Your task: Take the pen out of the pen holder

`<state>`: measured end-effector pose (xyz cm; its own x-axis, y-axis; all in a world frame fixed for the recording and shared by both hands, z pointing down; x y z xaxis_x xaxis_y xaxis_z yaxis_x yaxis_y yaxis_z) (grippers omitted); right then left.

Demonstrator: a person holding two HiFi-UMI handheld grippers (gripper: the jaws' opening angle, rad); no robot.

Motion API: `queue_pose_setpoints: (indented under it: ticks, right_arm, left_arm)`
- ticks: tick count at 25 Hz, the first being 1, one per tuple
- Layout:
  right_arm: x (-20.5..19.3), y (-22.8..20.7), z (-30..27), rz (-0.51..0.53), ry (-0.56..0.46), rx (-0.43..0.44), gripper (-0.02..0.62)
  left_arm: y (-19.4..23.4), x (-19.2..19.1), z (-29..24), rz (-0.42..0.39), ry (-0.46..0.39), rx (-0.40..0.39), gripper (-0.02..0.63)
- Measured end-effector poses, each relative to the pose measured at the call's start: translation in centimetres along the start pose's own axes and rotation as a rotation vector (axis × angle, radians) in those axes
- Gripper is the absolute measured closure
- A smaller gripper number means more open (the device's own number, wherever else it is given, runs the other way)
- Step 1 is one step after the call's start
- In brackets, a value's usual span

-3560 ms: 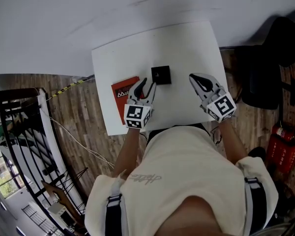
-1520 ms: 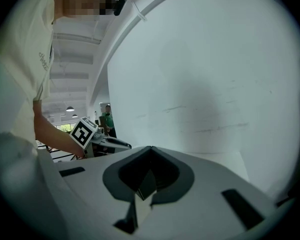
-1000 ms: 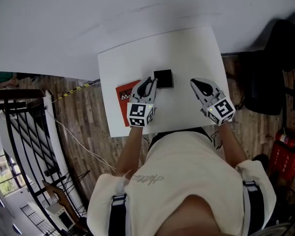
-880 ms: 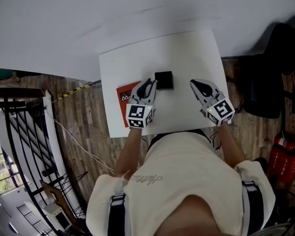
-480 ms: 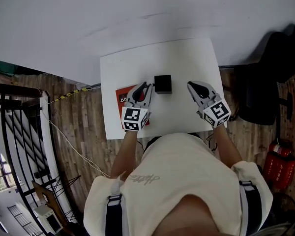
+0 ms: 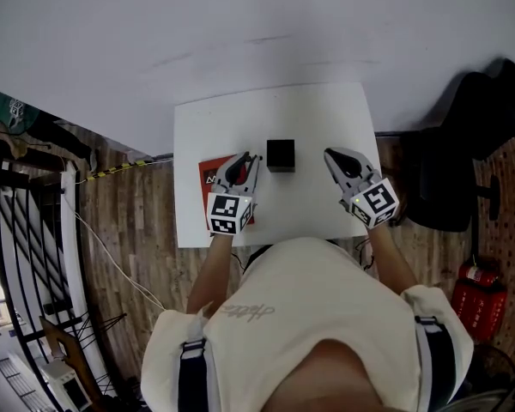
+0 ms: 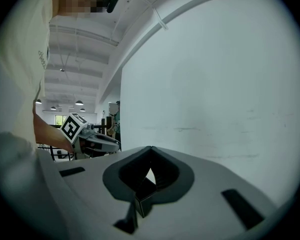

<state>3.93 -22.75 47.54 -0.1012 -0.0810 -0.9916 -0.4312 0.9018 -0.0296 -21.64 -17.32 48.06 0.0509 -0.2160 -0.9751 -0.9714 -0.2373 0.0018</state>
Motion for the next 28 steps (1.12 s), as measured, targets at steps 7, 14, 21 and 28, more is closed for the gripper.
queue_pose_setpoints:
  ticks: [7,14,21,28]
  right_arm:
    - [0.7,-0.1,0.0,-0.008,-0.016,0.006,0.588]
    - [1.1,0.7,-0.1,0.021,-0.02,0.016,0.588]
    - [1.3,1.1,0.1,0.022,-0.023,0.012,0.588]
    - [1.0,1.1,0.2,0.019,-0.01,-0.005,0.588]
  left_arm:
    - [0.3,0.0,0.8,-0.007,0.007,0.006,0.52]
    - [0.4,0.0,1.6,-0.01,0.0,0.013,0.52]
    - [0.7,0.2,2.1,0.0,-0.009,0.014,0.52]
    - [1.4,-0.1,1.9,0.015,-0.008,0.011,0.52]
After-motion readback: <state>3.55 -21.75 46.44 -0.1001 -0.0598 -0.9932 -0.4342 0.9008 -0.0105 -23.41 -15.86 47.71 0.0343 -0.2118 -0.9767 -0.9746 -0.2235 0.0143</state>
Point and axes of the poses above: the fingertips, and each gripper's own axes: z backward along the fingers, y to its left, x out of its top, the point moved 7 cm from there along z, backward along the fingers, and after that the axes turned 4 degrees about x, right-handed, at the moved point
